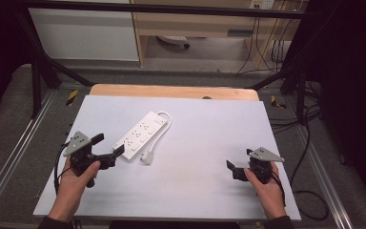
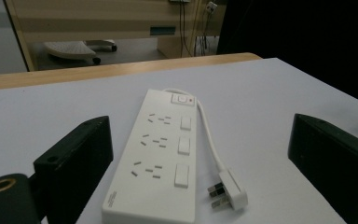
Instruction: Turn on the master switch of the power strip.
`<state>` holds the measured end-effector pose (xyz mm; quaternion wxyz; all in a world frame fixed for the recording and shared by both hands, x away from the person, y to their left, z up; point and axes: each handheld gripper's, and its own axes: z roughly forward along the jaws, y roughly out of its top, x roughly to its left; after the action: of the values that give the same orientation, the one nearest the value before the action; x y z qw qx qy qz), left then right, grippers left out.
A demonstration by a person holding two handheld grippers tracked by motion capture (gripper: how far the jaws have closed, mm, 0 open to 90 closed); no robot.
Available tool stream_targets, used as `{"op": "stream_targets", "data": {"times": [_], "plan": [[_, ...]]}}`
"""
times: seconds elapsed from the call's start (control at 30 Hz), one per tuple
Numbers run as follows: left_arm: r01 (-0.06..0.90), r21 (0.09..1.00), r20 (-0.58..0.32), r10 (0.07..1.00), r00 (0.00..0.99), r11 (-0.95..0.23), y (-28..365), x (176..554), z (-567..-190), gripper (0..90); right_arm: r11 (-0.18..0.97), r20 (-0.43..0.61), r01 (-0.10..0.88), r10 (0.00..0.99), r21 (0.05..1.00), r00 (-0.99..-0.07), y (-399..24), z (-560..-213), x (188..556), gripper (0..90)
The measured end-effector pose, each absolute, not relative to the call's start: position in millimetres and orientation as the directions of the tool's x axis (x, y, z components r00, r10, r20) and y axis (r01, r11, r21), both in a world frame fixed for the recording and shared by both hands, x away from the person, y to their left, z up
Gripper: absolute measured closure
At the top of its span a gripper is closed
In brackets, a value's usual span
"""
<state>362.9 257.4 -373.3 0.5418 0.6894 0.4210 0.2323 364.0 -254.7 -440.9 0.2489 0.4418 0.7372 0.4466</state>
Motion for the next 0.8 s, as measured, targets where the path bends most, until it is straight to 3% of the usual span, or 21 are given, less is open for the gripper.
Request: {"op": "stream_targets", "data": {"times": [0.8], "plan": [[0.331,0.94,-0.121,0.826,0.55,-0.082,221.8,412.6,-349.7,6.8,0.216,0.023,0.43,0.873,0.877,-0.486,-253.7,-440.3,362.1,5.1]]}}
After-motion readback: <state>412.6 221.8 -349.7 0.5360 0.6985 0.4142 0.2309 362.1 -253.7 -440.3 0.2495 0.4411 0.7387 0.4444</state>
